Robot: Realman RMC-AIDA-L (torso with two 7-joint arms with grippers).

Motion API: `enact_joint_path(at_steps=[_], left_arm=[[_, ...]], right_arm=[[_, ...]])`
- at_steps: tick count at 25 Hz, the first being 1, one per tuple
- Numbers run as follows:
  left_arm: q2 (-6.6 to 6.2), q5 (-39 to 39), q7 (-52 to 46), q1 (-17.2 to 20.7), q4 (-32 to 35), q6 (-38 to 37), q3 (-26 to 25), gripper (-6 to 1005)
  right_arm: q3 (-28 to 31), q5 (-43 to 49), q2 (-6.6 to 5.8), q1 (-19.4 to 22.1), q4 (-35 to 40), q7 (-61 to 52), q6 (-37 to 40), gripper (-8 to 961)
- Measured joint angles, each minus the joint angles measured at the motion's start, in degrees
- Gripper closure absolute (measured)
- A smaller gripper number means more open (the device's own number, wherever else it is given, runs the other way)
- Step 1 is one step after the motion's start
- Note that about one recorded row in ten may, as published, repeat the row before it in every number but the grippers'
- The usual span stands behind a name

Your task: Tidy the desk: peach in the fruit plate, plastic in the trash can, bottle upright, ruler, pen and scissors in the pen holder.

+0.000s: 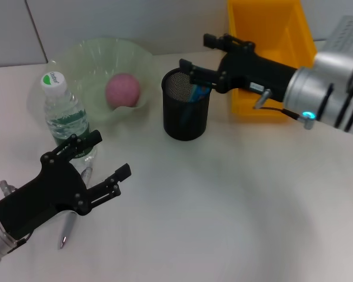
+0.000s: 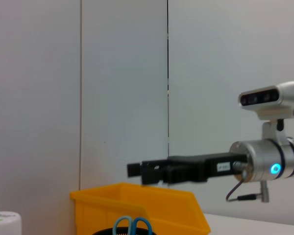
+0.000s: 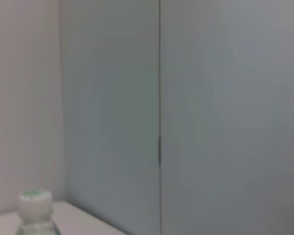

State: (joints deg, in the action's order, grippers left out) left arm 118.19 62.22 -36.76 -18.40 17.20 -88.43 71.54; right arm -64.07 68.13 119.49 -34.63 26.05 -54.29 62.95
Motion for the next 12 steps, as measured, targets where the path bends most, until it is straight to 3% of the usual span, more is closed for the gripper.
enact_joint_path(at_steps=[6, 12], left_arm=[[-0.09, 0.0, -0.06, 0.42, 0.03, -0.6, -0.08, 217], [-0.2, 0.64, -0.15, 1.64, 1.15, -1.52, 0.13, 218]], right_arm=[[-0.12, 0.31, -0.18, 6.71, 9.35, -7.73, 4.63, 116], [-0.16, 5.84, -0.47, 10.61, 16.27, -15.93, 7.85, 117]])
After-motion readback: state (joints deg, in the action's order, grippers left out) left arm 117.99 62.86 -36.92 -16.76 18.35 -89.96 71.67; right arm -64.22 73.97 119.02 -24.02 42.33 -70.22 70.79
